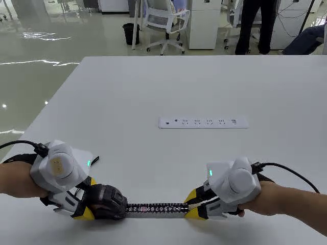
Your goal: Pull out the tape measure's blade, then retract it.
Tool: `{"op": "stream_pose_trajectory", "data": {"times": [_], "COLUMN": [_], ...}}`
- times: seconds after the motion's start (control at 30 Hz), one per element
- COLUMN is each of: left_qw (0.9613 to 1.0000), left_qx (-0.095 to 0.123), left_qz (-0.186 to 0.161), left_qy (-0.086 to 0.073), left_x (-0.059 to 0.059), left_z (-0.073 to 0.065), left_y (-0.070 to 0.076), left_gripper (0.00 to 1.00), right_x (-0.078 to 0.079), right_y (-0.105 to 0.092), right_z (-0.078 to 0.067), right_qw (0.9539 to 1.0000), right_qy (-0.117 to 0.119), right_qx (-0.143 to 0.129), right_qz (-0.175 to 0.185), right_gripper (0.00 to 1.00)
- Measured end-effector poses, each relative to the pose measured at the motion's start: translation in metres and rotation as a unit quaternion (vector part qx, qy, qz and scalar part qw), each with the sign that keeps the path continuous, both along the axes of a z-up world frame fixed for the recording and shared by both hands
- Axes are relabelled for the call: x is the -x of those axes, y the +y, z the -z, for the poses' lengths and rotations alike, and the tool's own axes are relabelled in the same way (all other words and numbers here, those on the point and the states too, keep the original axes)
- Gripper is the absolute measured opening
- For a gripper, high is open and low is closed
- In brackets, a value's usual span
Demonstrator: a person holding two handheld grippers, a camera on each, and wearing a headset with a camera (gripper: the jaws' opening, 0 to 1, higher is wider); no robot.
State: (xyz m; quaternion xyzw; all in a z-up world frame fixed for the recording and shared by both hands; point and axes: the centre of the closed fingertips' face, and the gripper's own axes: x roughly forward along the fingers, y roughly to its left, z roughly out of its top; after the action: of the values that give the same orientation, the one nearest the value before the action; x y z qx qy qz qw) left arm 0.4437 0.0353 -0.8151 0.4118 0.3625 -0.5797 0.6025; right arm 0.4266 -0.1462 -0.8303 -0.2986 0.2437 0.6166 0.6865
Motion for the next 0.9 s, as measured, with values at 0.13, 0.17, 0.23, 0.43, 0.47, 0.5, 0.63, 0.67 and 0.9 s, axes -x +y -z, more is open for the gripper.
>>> {"op": "stream_pose_trajectory", "data": {"times": [0.13,0.17,0.23,0.43,0.47,0.5,0.63,0.67,0.9], "left_qw": [1.0000,1.0000,1.0000,1.0000,1.0000,1.0000,1.0000,1.0000,1.0000], "left_qx": [-0.001,-0.001,-0.001,0.000,0.000,0.000,0.001,0.001,0.000], "left_qz": [0.001,0.001,0.001,0.002,0.002,0.002,0.002,0.001,0.002], "left_qy": [0.000,0.000,0.000,-0.001,-0.001,-0.001,-0.001,-0.001,-0.002], "left_x": [0.0004,0.0004,0.0003,0.0001,0.0002,0.0000,0.0001,0.0001,0.0001], "left_z": [0.0000,0.0000,0.0000,-0.0001,-0.0002,-0.0003,-0.0007,-0.0008,-0.0012], "left_y": [-0.0002,0.0000,0.0000,-0.0001,-0.0001,0.0000,-0.0004,-0.0005,-0.0009], "left_gripper": [0.28,0.28,0.28,0.28,0.28,0.28,0.28,0.28,0.28], "right_x": [0.0008,0.0009,0.0007,-0.0001,-0.0001,0.0000,0.0003,0.0002,0.0001], "right_y": [-0.0013,-0.0015,-0.0019,-0.0034,-0.0038,-0.0044,-0.0067,-0.0072,-0.0101], "right_z": [-0.0001,-0.0001,-0.0005,-0.0006,-0.0007,-0.0011,-0.0014,-0.0014,-0.0022], "right_qw": [1.0000,1.0000,1.0000,1.0000,1.0000,1.0000,1.0000,1.0000,1.0000], "right_qy": [0.001,0.001,0.000,0.000,-0.001,0.000,-0.001,0.000,-0.001], "right_qx": [0.000,0.000,0.000,0.001,0.001,0.001,0.002,0.002,0.004], "right_qz": [0.000,0.001,0.001,0.001,0.001,0.001,0.002,0.002,0.002], "right_gripper": [0.12,0.12,0.12,0.12,0.12,0.12,0.12,0.12,0.12]}}
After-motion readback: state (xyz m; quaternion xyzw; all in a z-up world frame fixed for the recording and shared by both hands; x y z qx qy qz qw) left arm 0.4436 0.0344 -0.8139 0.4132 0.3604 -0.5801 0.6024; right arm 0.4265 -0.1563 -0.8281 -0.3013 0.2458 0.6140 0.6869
